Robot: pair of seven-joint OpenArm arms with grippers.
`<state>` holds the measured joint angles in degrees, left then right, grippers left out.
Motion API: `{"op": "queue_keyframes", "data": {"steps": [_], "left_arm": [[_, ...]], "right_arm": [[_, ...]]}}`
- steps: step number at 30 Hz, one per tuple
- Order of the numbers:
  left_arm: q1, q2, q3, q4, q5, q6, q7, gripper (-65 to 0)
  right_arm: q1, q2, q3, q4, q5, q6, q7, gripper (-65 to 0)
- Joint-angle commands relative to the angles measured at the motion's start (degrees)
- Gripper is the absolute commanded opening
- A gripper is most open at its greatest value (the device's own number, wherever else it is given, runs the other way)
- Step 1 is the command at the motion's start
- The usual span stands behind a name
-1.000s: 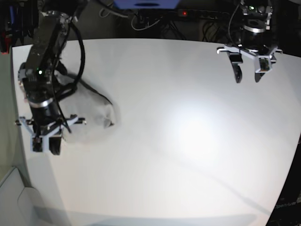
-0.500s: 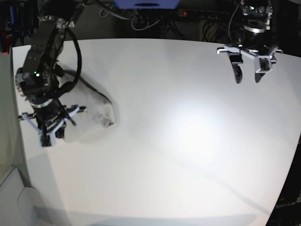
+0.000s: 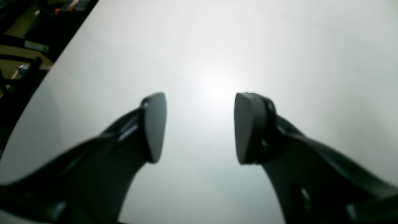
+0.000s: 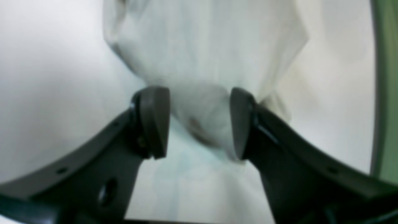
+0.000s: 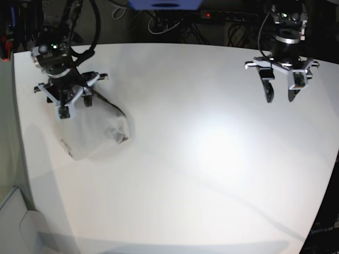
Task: Layout the t-shirt on the table in an organized manner, then fold the t-shirt properly
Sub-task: 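Grasp the crumpled beige shirt with the right gripper, then lift the shirt with the right gripper and shake it open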
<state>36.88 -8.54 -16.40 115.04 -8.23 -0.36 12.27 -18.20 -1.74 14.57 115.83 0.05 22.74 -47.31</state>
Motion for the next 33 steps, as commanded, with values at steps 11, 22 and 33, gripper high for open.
{"op": "queue_keyframes", "data": {"steps": [11,22,33], "left_arm": [[-0.27,-0.39,-0.17,0.87,0.01,0.05,-1.42,-30.9],[-0.09,-0.3,-0.26,0.87,0.01,0.05,-1.42,-30.9],[1.23,-0.3,-0.26,0.96,0.01,0.05,-1.42,-30.9]], "right_arm": [[-0.22,0.37,1.48,0.96,0.25,1.04,1.46,-32.7],[-0.22,0.46,5.08,-0.01,0.25,1.21,1.46,-32.5],[1.62,0.2,4.73,-3.44,0.25,4.38,3.66,-48.4]]}}
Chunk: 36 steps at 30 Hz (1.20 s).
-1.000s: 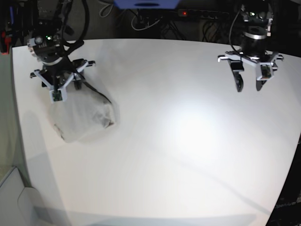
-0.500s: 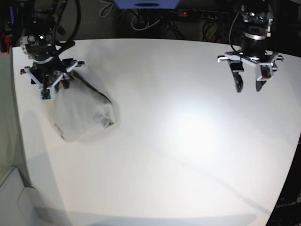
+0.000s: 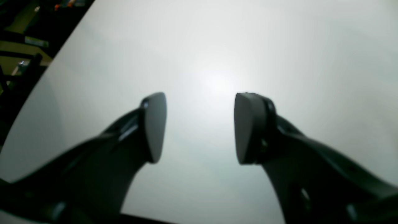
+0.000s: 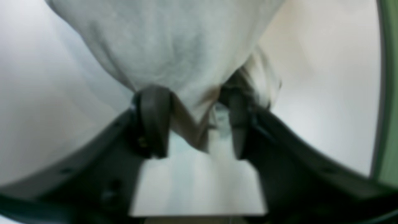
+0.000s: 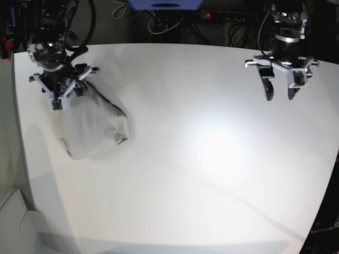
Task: Layout the t-shirt on the table in an organized manner, then fold the t-shirt properly
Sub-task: 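Lift the shirt with the right gripper and shake it open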
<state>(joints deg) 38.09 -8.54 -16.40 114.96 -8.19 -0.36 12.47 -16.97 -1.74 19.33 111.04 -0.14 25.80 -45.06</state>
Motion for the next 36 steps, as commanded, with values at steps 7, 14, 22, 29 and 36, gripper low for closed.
{"op": "queue_keyframes", "data": {"steps": [7,14,22,29,36], "left_arm": [[1.43,-0.39,-0.52,1.13,-0.03,0.05,-1.96,-31.0],[1.43,0.05,-3.07,1.13,-0.03,0.05,-1.7,-31.0],[2.66,0.05,-4.3,1.13,-0.03,0.05,-1.7,-31.0],[2.66,0.23,-6.85,1.22,-0.21,0.05,-1.7,-31.0],[2.57,0.32,-6.32,1.22,-0.39,0.05,-1.7,-31.0]], "right_arm": [[8.22,0.11,-0.83,5.57,0.45,2.2,1.5,-65.0],[18.69,0.46,-11.64,5.83,0.45,2.2,1.15,-65.0],[20.36,0.9,-39.6,5.57,-0.25,2.02,0.62,-65.0],[20.53,-0.42,-43.82,3.64,-9.57,1.76,0.79,-65.0],[28.18,-7.26,-14.89,3.2,-9.75,1.76,-0.79,-65.0]]}}
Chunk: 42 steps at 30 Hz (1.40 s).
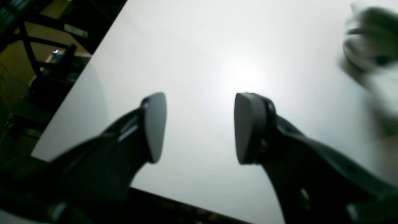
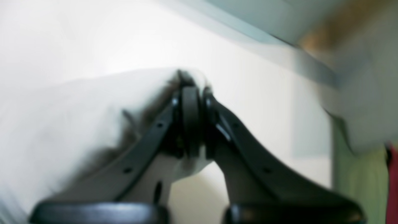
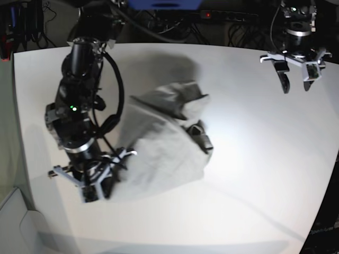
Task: Layout the t-shirt on the table in an organized manner, then fold the t-shirt properly
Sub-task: 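Lift the shirt with the right gripper and shake it open, then drag the shirt across the table with the right gripper to spread it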
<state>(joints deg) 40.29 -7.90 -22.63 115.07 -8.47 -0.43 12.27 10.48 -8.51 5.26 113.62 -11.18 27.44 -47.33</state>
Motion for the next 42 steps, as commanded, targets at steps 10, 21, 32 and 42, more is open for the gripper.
{"op": "queue_keyframes", "data": {"steps": [10,21,32,42], "left_arm": [[-0.16,0.47,0.0,1.02,-0.1,0.12,-1.5,-31.0],[0.28,0.47,0.08,1.02,-0.1,0.12,-1.5,-31.0],[0.45,0.47,0.08,0.93,-0.1,0.12,-1.5,-31.0],[0.81,0.56,0.0,0.93,-0.1,0.12,-1.5,-31.0]], "right_arm": [[-2.52,0.82,-0.82,0.35,1.2,0.29,0.61,-65.0],[-0.5,6.18,-0.73,-0.88,1.03,0.12,-4.32,-48.5],[-8.06,6.54,-8.38,1.5,1.2,0.21,-6.6,-16.0],[-11.49,6.45,-18.93,-5.18,1.11,0.12,-1.15,-16.1]]}}
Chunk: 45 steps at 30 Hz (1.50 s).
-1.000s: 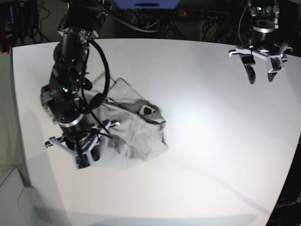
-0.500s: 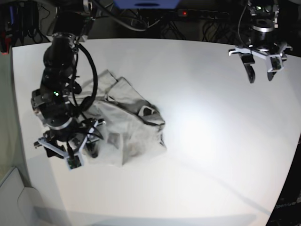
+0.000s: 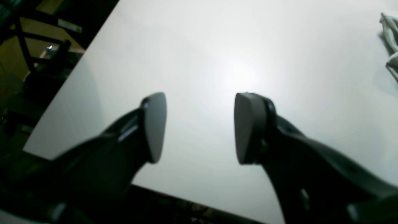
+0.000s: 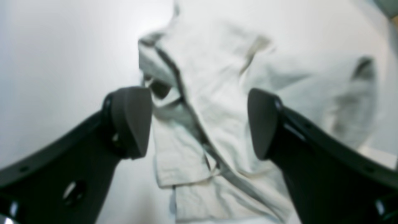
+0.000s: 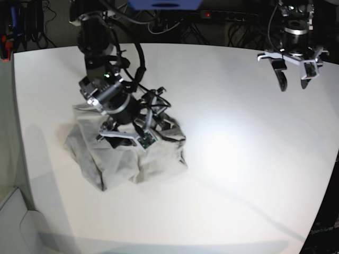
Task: Layout the t-shirt on the table in an organized manner, then fold the t-shirt properly
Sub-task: 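Drag the shirt across the table with the right gripper to spread it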
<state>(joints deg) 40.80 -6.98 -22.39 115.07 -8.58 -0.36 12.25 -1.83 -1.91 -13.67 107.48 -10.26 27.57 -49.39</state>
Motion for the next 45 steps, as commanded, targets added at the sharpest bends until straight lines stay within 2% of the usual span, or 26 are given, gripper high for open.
{"op": "queue_keyframes", "data": {"steps": [1,7,14,23,28,36,39,42,45], "left_arm": [[0.3,-0.36,-0.24,0.93,0.01,0.05,-1.48,-31.0],[0.3,-0.36,-0.24,0.93,0.01,0.05,-1.48,-31.0],[0.13,-0.36,-0.33,0.93,0.01,0.05,-1.48,-31.0],[-0.22,-0.36,-0.33,0.93,0.01,0.05,-1.48,-31.0],[-0.4,-0.36,-0.33,0.93,0.01,0.05,-1.48,-31.0],[-1.19,-0.36,-0.33,0.93,0.01,0.05,-1.48,-31.0],[-1.19,-0.36,-0.33,0.93,0.01,0.05,-1.48,-31.0],[-1.19,-0.36,-0.33,0.93,0.01,0.05,-1.48,-31.0],[-1.19,-0.36,-0.33,0.93,0.01,0.05,-1.48,-31.0]], "right_arm": [[1.17,-0.15,0.0,-0.89,0.2,-0.01,1.61,-16.1],[3.36,-0.86,0.44,-10.12,0.2,-0.01,6.0,-16.1],[3.72,-0.59,0.44,-14.69,0.2,-0.01,9.52,-16.2],[6.0,-0.51,5.45,-15.66,0.2,-0.01,9.61,-16.9],[6.44,0.73,5.89,-19.53,0.28,0.25,9.52,-25.7],[6.0,0.73,5.8,-19.88,0.28,0.25,9.61,-35.9],[6.0,0.73,5.72,-20.05,0.28,0.25,9.61,-47.0],[6.35,0.73,5.98,-20.23,0.2,-0.01,9.52,-63.9],[6.62,0.73,5.98,-19.17,0.2,-0.01,9.61,-64.8]]}}
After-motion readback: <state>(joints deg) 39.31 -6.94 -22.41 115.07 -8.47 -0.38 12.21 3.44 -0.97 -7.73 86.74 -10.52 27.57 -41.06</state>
